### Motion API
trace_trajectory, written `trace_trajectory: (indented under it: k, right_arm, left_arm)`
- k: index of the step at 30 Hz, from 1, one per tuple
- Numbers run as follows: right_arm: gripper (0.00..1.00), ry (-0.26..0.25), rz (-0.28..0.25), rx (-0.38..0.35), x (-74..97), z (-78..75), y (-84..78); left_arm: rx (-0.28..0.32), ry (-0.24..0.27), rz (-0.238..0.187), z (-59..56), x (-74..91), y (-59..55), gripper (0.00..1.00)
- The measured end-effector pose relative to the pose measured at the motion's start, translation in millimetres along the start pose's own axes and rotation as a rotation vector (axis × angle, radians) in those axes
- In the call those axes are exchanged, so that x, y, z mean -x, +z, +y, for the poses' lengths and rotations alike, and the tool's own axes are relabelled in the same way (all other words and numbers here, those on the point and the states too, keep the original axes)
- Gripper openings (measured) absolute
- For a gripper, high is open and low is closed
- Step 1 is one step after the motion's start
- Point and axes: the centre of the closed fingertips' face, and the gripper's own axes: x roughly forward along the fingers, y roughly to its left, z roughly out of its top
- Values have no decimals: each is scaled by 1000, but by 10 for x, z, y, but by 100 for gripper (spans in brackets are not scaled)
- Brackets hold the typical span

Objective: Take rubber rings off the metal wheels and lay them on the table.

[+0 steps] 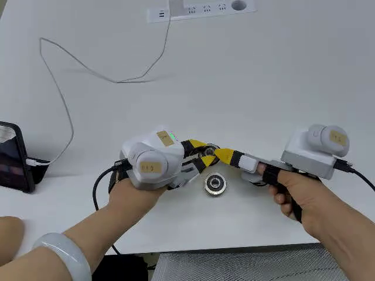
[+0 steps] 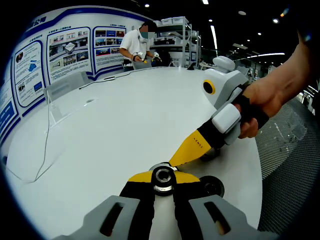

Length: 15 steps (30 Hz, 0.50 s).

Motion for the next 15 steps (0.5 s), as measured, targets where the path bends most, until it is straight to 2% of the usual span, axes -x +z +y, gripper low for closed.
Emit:
trace_trajectory:
  k: [4,6,8,15]
  right_arm:
    - [6,-40,9,65,5,-53,3]
    - [3,-40,12,77,-3,-45,6]
    - [3,-49,17,98,-5,-52,5]
    - [6,-55,33,101,-30,-66,-10]
  left_arm:
    - [0,-1,0,-2,0,0,14]
    - [0,-1,0,-3,-1,-1,14]
    - [0,-1,0,-5,-1,0,14]
    - [3,0,-1,-10,-1,3,14]
